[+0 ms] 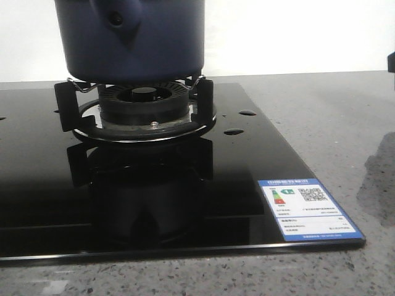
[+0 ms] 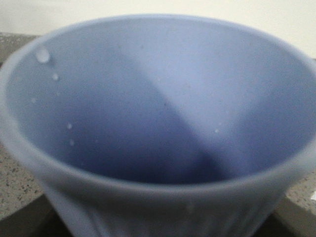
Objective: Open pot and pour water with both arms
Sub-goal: 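Lower the cup back onto the counter and open right gripper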
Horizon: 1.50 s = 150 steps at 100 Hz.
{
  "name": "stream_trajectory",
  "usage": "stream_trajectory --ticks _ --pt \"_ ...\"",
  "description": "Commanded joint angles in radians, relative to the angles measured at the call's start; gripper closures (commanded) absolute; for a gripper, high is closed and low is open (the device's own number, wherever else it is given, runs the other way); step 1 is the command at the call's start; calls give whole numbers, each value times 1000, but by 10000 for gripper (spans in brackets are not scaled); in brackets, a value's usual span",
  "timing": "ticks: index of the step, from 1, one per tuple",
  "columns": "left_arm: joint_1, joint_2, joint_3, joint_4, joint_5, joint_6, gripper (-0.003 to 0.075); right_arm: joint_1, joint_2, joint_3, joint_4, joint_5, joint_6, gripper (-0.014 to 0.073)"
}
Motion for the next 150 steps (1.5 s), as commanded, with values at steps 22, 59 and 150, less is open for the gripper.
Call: stream_trajectory --ticks 22,59,150 --pt "-2 -24 -38 -4 -108 0 388 -5 41 -23 49 -108 -80 300" --pt "-2 -24 -38 -4 -108 0 388 -5 50 -23 49 -82 -80 300" --pt "-2 -24 -38 -4 -108 0 388 -7 -138 81 -12 98 73 -50"
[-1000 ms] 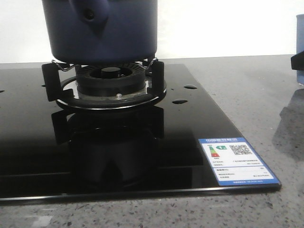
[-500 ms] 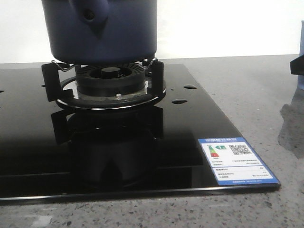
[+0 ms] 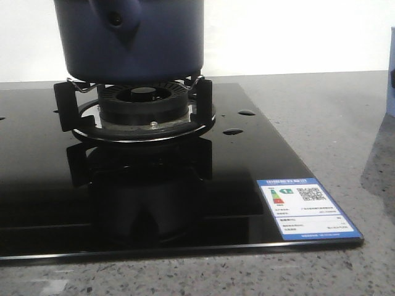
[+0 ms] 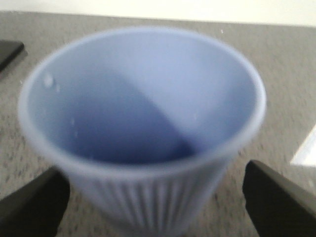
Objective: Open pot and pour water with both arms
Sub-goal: 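Lower the cup back onto the counter and open right gripper, then lower the glass lid onto the pot and open left gripper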
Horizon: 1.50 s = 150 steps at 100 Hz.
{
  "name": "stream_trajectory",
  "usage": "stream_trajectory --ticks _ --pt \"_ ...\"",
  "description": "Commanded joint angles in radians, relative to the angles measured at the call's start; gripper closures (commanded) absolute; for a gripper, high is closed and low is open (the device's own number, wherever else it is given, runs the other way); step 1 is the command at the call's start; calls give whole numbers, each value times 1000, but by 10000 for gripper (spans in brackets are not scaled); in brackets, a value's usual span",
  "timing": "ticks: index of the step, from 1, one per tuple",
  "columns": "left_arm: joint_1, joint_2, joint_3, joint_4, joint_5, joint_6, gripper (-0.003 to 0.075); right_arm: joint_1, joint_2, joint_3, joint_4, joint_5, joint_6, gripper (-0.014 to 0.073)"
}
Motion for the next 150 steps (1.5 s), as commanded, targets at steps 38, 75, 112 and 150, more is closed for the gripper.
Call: stream_trajectory --ticks 38,75,112,150 --pt "-106 15 -38 -6 -129 0 387 -6 -331 216 9 -22 44 -50" --pt "-274 177 -38 -6 -236 0 387 -5 -527 266 9 -22 46 -50" --pt "-322 289 -38 -6 -277 0 387 -5 -531 286 9 -22 46 -50" --pt "-344 301 -38 -10 -312 0 387 -5 -531 286 9 -22 46 -50"
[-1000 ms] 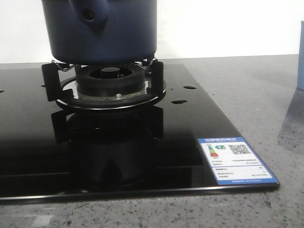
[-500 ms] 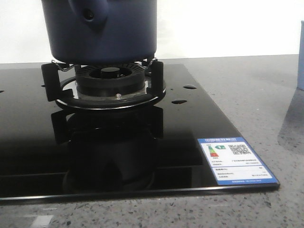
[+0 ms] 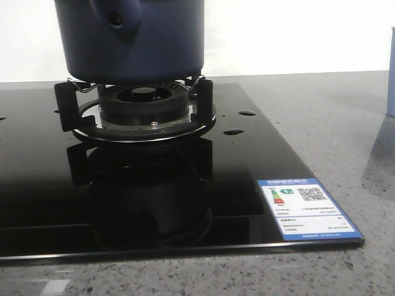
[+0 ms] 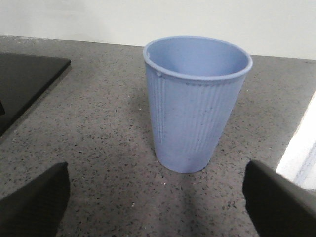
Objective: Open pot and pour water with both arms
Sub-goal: 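Lower the glass lid onto the pot and open left gripper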
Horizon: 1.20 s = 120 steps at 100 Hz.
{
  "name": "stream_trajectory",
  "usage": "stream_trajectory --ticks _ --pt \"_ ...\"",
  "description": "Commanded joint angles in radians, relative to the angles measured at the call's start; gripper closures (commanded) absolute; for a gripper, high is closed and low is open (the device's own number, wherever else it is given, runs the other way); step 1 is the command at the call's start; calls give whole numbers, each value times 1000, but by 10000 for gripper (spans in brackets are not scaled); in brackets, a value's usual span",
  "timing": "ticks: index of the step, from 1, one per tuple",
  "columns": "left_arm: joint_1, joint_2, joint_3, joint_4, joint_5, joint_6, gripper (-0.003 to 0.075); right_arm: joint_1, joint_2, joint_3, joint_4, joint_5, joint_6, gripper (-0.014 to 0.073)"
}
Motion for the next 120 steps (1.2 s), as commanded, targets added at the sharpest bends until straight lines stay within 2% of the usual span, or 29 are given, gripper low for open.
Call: stream_trajectory --ticks 1,82,102,120 --pt "-8 -32 -38 -4 -120 0 387 -5 -8 -24 14 -50 1 -50" --pt "23 -32 -38 25 -103 3 387 18 -8 -24 14 -50 1 -50" --pt "29 -32 -38 5 -58 3 387 18 -8 -24 14 -50 1 -50" --pt "27 -32 -38 -17 -68 1 387 18 -8 -24 14 -50 1 -50"
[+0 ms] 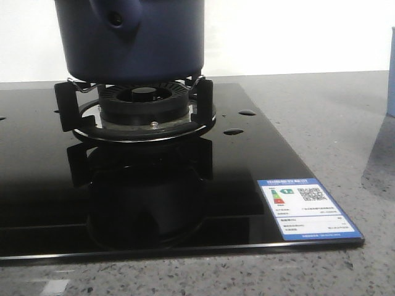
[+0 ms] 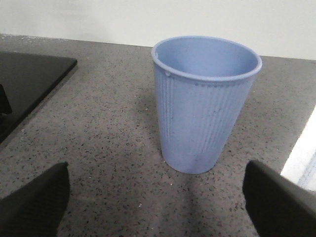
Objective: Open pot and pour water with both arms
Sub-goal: 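Lower the glass lid onto the pot and open left gripper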
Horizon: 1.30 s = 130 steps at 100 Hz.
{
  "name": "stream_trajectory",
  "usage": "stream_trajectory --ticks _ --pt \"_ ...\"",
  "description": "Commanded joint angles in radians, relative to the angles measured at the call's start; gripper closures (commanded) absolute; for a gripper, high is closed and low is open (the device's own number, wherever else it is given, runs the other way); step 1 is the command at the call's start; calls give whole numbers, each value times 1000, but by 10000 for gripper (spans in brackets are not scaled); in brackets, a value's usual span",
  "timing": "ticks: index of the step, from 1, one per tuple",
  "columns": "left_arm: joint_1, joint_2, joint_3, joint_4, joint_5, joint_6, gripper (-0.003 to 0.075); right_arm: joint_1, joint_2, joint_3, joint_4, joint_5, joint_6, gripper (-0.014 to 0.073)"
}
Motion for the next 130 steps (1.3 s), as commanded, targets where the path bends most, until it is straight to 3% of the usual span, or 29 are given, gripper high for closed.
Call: stream_trajectory --ticks 1,90,110,130 --pt "-2 -36 -38 -11 -102 -1 387 2 -8 -24 14 -50 -1 -50" --pt "-2 -24 -38 -30 -74 -8 386 2 -8 -24 14 -50 -1 -50" --pt "-2 -24 -38 -30 -82 -8 339 2 -8 -24 14 -50 -1 -50" --pt "-2 -24 -38 -30 -103 -8 340 2 -8 -24 14 -50 -1 -50"
